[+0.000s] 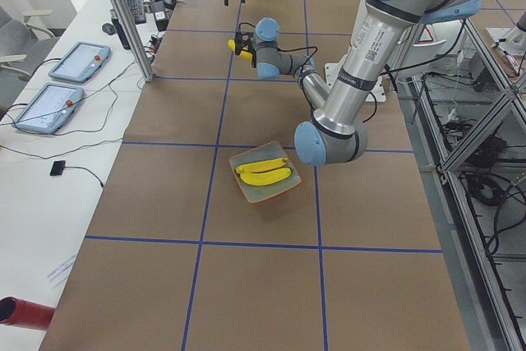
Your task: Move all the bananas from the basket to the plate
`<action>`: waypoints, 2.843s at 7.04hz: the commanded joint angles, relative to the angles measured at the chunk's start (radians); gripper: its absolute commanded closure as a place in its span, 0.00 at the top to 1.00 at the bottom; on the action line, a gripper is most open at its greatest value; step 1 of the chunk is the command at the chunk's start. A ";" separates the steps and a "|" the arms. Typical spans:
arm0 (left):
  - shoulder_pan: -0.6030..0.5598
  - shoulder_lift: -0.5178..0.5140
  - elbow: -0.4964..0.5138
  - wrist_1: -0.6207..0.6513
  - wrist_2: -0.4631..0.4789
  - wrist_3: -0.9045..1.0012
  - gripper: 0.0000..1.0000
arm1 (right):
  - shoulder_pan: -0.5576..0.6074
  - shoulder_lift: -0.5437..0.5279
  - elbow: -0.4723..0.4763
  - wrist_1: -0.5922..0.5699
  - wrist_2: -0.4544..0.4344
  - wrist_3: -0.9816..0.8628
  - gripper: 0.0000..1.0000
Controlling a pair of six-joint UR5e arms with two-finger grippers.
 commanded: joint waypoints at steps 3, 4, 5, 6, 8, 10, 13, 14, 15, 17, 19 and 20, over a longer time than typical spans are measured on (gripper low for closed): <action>-0.127 0.375 -0.247 0.121 -0.109 -0.193 0.00 | 0.041 -0.084 -0.015 0.017 -0.059 -0.253 1.00; -0.202 0.412 -0.256 0.121 -0.188 -0.261 0.00 | 0.039 -0.087 -0.024 0.017 -0.083 -0.274 1.00; -0.238 0.475 -0.256 0.121 -0.229 -0.292 0.00 | 0.038 -0.087 -0.035 0.019 -0.088 -0.281 1.00; -0.241 0.515 -0.253 0.121 -0.225 -0.310 0.00 | 0.036 -0.087 -0.038 0.020 -0.088 -0.281 1.00; -0.244 0.563 -0.242 0.119 -0.214 -0.381 0.00 | 0.030 -0.086 -0.039 0.020 -0.099 -0.281 1.00; -0.232 0.557 -0.224 0.116 -0.099 -0.494 0.00 | 0.019 -0.087 -0.049 0.023 -0.119 -0.281 1.00; -0.232 0.607 -0.195 0.118 -0.090 -0.496 0.00 | 0.018 -0.087 -0.050 0.023 -0.123 -0.281 1.00; -0.229 0.607 -0.193 0.116 -0.091 -0.499 0.00 | 0.016 -0.087 -0.050 0.023 -0.123 -0.281 1.00; -0.227 0.603 -0.195 0.113 -0.093 -0.530 0.00 | 0.018 -0.087 -0.050 0.023 -0.123 -0.281 1.00; -0.200 0.601 -0.195 0.113 -0.090 -0.536 0.00 | 0.016 -0.093 -0.050 0.023 -0.128 -0.283 1.00; -0.172 0.603 -0.195 0.113 -0.087 -0.536 0.00 | 0.015 -0.098 -0.050 0.025 -0.131 -0.297 1.00; -0.172 0.606 -0.195 0.113 -0.083 -0.534 0.00 | 0.015 -0.100 -0.050 0.025 -0.131 -0.297 1.00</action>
